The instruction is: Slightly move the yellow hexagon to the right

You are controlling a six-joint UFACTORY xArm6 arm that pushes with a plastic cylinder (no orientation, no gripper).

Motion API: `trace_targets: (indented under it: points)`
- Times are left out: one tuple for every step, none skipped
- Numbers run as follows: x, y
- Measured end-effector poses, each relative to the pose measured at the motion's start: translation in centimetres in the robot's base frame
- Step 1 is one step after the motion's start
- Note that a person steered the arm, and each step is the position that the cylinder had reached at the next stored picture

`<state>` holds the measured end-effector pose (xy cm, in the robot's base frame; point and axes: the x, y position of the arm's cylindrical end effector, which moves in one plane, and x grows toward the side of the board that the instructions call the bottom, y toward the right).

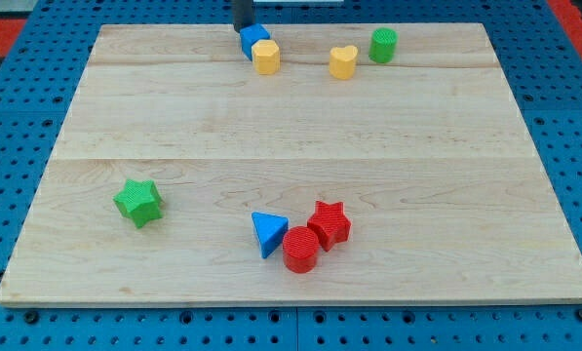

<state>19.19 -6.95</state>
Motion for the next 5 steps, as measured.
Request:
trace_targets:
  points:
    - [1.6, 0.5]
    - [2.4, 1.7]
    - [2.3, -0.9]
    - [4.1, -4.5]
    - [7.9, -3.5]
